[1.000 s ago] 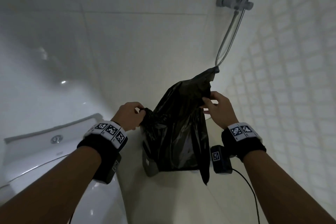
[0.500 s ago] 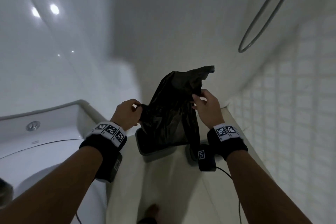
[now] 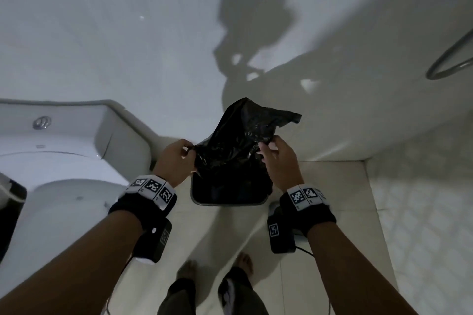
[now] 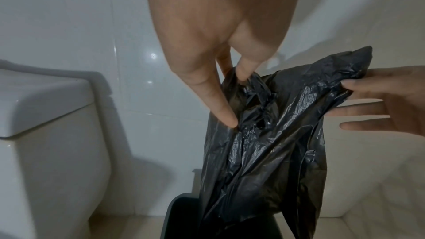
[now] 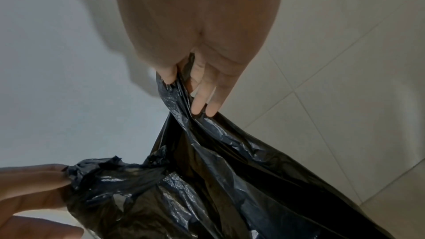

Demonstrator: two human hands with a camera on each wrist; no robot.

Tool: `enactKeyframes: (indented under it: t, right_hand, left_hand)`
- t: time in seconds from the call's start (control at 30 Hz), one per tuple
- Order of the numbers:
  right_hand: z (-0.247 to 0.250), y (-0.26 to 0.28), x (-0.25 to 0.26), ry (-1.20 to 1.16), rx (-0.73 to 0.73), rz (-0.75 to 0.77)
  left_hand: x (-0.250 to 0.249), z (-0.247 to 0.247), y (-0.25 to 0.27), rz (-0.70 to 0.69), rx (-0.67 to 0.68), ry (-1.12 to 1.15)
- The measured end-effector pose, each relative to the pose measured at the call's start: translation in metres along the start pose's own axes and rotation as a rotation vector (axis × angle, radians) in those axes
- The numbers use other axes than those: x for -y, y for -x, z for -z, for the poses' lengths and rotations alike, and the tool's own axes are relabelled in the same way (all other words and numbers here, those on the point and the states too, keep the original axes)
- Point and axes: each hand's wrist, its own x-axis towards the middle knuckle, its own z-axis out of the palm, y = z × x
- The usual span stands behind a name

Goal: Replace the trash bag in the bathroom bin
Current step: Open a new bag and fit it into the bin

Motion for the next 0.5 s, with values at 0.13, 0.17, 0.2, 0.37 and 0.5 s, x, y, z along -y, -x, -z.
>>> enactKeyframes:
  t: [0.13,0.17,0.2,0.37,0.5]
  right_hand:
    - [-0.013,-0.012,-0.023,0.022,0.096,-0.016]
    - [-0.016,-0.014,-0.029,0.028,0.11,-0.013]
    - [-0.019,-0.016,-0.036,0.031,0.119,-0.01]
    - [-0.037,-0.023,-0.08,0.059,0.17,-0.012]
    - [-0.053,-0.027,-0.124,0.072,0.222,-0.058]
  left_hand:
    - [0.015,-0.011,-0.008,0.058,-0.042,-0.008]
    - [0.019,-0.014,-0.01,0.067,-0.047,-0.008]
    - [0.026,-0.018,-0.015,0.075,-0.049,-0.008]
    - [0.069,-0.047,-0.038,0.094,-0.033,-0.027]
    - [0.097,-0.067,-0.056,0.121,-0.022,-0.037]
